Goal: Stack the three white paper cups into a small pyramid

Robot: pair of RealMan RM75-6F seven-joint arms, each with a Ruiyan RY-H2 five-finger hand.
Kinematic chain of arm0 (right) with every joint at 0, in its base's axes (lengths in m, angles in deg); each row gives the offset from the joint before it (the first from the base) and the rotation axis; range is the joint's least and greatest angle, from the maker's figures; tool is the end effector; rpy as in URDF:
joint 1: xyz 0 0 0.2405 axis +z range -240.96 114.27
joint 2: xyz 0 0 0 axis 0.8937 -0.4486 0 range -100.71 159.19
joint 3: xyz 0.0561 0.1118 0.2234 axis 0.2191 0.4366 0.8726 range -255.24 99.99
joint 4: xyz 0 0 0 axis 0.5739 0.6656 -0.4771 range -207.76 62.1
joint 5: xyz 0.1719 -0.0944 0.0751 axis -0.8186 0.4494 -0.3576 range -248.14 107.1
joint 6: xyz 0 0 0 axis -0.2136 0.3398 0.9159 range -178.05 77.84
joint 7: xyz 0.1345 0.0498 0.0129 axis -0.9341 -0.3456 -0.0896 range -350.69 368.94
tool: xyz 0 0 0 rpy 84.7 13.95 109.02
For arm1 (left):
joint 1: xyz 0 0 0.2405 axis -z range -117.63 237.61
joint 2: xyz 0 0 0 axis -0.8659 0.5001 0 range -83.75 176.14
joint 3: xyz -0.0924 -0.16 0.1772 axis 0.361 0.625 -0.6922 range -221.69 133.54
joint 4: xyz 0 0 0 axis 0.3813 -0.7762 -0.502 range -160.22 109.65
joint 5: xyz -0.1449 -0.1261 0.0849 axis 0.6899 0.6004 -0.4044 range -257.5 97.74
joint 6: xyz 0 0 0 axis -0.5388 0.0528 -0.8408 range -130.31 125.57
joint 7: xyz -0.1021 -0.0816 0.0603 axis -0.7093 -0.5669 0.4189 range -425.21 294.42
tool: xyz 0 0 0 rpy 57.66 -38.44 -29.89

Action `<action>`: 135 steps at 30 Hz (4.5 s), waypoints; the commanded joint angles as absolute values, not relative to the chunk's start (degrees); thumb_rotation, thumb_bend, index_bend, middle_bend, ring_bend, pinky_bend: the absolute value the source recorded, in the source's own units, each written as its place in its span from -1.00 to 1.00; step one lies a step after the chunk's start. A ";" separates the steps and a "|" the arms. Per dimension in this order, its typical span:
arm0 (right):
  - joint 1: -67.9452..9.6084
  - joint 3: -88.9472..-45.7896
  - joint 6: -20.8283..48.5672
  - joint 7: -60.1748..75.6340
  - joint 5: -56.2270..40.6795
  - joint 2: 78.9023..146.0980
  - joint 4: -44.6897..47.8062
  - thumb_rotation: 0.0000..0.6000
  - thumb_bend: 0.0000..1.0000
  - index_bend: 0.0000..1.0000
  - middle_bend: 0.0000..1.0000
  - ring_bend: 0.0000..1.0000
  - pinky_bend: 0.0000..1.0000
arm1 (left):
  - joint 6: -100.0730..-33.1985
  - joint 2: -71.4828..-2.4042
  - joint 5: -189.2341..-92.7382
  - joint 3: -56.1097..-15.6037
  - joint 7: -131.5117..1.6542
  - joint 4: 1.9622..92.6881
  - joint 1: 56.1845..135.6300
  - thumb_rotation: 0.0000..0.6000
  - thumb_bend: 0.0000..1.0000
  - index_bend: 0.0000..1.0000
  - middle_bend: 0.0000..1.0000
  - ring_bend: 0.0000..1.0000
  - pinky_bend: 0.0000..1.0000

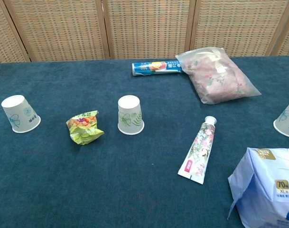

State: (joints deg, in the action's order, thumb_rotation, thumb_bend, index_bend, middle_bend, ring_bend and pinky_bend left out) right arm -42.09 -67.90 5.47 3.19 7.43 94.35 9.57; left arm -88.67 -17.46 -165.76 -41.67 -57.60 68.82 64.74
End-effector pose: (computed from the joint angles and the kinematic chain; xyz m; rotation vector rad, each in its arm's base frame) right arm -0.3135 -0.2965 0.1373 1.5750 -1.0583 0.7645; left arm -0.3055 0.1782 0.1606 -1.4126 -0.8087 -0.8277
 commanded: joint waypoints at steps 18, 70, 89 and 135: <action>-32.21 -67.89 -9.01 2.51 -1.70 106.93 -9.42 1.00 -0.43 -0.26 -0.07 -0.27 -0.04 | -87.10 -18.00 -162.78 -40.65 -56.08 69.17 65.30 1.00 -0.72 -1.00 -1.00 -1.00 -1.00; 0.43 -65.00 -4.84 42.66 -29.46 124.84 4.70 1.00 -0.29 -0.10 0.08 -0.11 0.08 | -81.95 -15.17 -157.72 -38.97 -64.52 67.70 67.05 1.00 -0.72 -1.00 -1.00 -1.00 -1.00; -0.53 -66.09 -2.59 41.99 -28.01 120.00 10.15 1.00 -0.54 -0.83 -0.97 -0.98 -0.74 | -81.93 -14.97 -157.50 -39.00 -64.70 67.76 67.12 1.00 -0.72 -1.00 -1.00 -1.00 -1.00; -48.73 -82.36 41.49 7.06 18.67 98.75 9.03 1.00 -1.00 -1.00 -1.00 -1.00 -1.00 | -53.39 -30.27 -157.32 -36.60 -74.95 42.33 88.87 1.00 -0.72 -0.65 -0.58 -0.68 -0.45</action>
State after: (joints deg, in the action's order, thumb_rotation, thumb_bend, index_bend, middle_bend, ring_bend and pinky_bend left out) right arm -48.66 -82.41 41.56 7.11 18.64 98.81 9.10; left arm -55.47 -27.86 -157.80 -36.70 -72.94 45.05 87.18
